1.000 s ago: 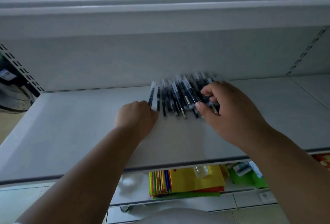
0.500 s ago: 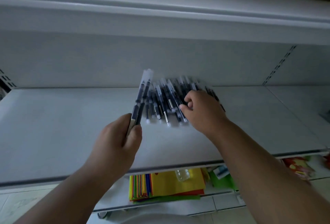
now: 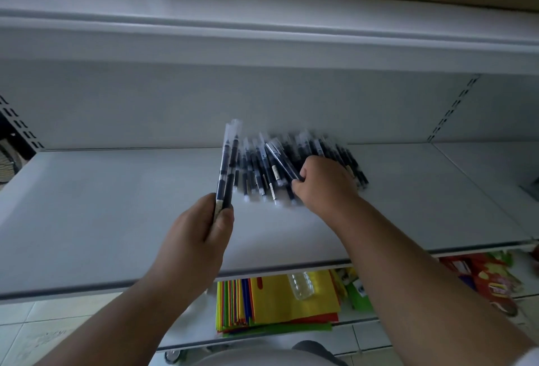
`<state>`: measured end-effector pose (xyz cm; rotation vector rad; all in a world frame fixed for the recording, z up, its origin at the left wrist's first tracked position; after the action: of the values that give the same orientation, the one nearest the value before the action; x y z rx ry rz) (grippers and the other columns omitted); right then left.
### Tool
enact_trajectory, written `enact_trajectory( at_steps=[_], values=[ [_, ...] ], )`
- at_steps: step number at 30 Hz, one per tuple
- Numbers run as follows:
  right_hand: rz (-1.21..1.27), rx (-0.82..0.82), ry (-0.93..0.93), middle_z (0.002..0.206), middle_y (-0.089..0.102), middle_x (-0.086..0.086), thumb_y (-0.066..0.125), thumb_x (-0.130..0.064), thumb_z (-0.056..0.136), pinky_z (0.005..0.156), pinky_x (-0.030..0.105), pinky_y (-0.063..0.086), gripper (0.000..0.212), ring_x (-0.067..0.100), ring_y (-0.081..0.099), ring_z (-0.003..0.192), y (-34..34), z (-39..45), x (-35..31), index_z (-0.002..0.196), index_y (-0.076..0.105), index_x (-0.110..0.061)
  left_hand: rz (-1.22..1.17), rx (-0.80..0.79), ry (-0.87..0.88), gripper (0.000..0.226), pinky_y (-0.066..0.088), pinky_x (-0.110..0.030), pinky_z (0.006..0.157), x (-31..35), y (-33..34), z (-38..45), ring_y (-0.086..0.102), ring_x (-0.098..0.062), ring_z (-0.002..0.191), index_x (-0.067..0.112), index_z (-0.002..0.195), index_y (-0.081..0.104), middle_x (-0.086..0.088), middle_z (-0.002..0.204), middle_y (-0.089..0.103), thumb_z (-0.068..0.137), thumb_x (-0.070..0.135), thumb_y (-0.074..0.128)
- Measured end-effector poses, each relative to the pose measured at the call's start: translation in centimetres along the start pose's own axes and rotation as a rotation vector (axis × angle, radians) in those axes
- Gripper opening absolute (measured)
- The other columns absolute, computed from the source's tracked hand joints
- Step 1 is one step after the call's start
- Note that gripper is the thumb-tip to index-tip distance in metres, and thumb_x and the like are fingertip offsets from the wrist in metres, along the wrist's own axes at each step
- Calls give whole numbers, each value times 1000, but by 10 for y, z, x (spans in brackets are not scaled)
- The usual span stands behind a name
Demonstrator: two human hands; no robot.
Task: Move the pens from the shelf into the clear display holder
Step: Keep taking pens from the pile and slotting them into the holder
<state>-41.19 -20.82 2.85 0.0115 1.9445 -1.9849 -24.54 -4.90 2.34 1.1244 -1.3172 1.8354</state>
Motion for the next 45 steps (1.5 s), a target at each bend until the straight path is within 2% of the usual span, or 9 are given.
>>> enact_trajectory(
  at_steps=[4,10,15,22,26,29,33,40,45],
  values=[
    [149,80,28,78,66,8,59,-28,92,61,27,39,21,28,64,75,-4,-13,12,76,51,-17,-5,-12,-29,27,28,-34,50,-5,7,3,31,-8,49,16,70,45,9,51,40,97,14,47],
    [587,129,49,80,59,-12,60,-29,96,59,18,41,9,0,55,70,-21,-42,25,93,58,-20,-43,-28,-58,25,33,-30,49,-7,27,8,40,-10,44,31,86,63,5,50,46,96,17,45],
    [1065,-17,120,76,60,13,56,-12,97,53,29,38,5,11,45,53,-30,-75,49,98,58,-16,-330,-86,-109,34,28,-39,53,-1,57,12,34,-21,54,37,98,69,4,57,38,97,15,43],
    [1473,114,230,82,67,4,48,14,92,39,19,30,37,7,37,44,-58,-116,119,115,52,-14,-493,-211,-166,30,27,-23,44,49,117,-3,33,-13,48,13,107,59,-8,60,35,100,-2,34],
    [1458,262,227,79,66,9,43,16,91,39,22,24,33,12,32,40,-80,-135,172,108,55,-9,-402,-269,-108,32,35,-29,49,77,153,-10,40,-19,51,21,111,60,-6,56,45,100,3,36],
    [1375,343,267,76,65,11,43,-7,103,39,22,30,13,16,34,39,-96,-153,217,98,55,-8,-428,-275,-110,31,39,-36,57,102,193,-18,46,-23,55,21,109,61,-8,61,53,100,4,38],
    [1177,397,253,74,66,9,35,-29,106,42,22,36,36,17,41,42,-128,-190,287,89,56,-6,-605,-282,-218,24,33,-37,57,134,270,-38,43,-24,57,12,101,61,-9,63,56,99,2,40],
    [852,478,300,63,58,7,44,-30,103,53,28,45,27,10,52,52,-177,-227,401,90,65,-19,-764,-436,-305,18,23,-28,45,192,391,-64,26,-15,49,8,93,51,-1,61,32,102,7,36],
    [832,489,249,83,66,-2,52,-20,99,61,28,50,11,10,60,59,-183,-216,452,104,54,-29,-732,-443,-284,21,21,-28,45,211,435,-62,24,-14,50,11,110,57,0,60,32,106,16,38]
  ],
)
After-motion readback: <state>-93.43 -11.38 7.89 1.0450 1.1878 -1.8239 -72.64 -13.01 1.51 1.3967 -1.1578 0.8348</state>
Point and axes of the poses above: each hand's wrist, its own z-axis towards the middle knuckle, its own y-axis out of the palm, x = y × z, the point moved 4 cm from there along z, towards the middle knuckle
